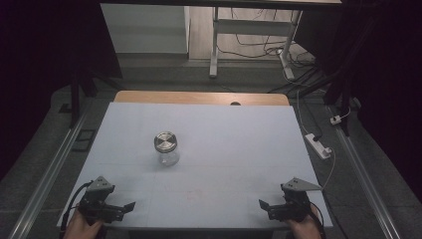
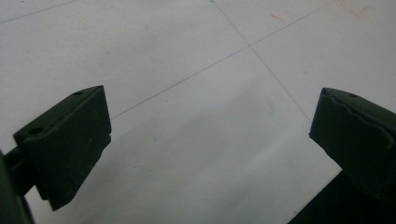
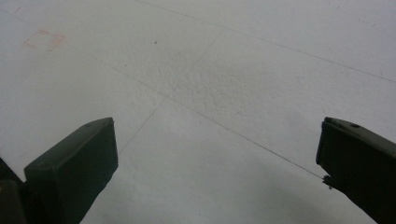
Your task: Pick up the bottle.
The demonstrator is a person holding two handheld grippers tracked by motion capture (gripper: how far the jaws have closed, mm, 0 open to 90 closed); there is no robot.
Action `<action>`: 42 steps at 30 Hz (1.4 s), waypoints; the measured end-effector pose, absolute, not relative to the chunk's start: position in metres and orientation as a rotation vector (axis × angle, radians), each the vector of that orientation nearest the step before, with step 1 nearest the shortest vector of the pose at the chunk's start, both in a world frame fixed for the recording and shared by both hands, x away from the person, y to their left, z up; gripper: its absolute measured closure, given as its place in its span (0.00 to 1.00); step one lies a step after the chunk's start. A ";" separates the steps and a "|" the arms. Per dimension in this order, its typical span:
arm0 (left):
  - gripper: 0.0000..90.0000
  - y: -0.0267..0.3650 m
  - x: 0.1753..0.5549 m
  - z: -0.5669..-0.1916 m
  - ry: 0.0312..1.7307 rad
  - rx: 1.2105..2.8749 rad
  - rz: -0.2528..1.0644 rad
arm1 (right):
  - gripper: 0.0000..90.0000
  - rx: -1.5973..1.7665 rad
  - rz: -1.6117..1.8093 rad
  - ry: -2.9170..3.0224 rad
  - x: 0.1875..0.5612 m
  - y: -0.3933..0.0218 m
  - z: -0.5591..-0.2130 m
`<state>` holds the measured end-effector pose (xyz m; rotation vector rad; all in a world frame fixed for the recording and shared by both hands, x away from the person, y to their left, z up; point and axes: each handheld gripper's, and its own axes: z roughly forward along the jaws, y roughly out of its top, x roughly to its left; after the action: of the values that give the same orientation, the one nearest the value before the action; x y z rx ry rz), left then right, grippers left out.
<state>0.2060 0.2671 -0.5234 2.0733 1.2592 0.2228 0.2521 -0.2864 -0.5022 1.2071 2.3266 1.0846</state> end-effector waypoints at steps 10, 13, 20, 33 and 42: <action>0.00 0.260 0.206 -0.518 1.200 2.072 0.243 | 0.00 1.223 1.085 2.329 0.253 -0.287 -0.503; 0.00 0.261 0.207 -0.517 1.188 2.053 0.242 | 0.00 1.222 1.081 2.333 0.253 -0.287 -0.503; 0.00 0.261 0.211 -0.516 1.165 2.030 0.233 | 0.00 1.215 1.077 2.345 0.254 -0.286 -0.503; 0.00 0.257 0.223 -0.512 1.105 2.024 0.210 | 0.00 1.220 1.083 2.352 0.254 -0.287 -0.503; 0.02 0.256 0.233 -0.511 1.044 1.999 0.235 | 0.00 1.212 1.087 2.356 0.254 -0.287 -0.503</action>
<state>0.2331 0.2560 -0.5113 1.9992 1.0445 0.2346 0.2542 -0.2869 -0.5031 1.2121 2.3557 1.0874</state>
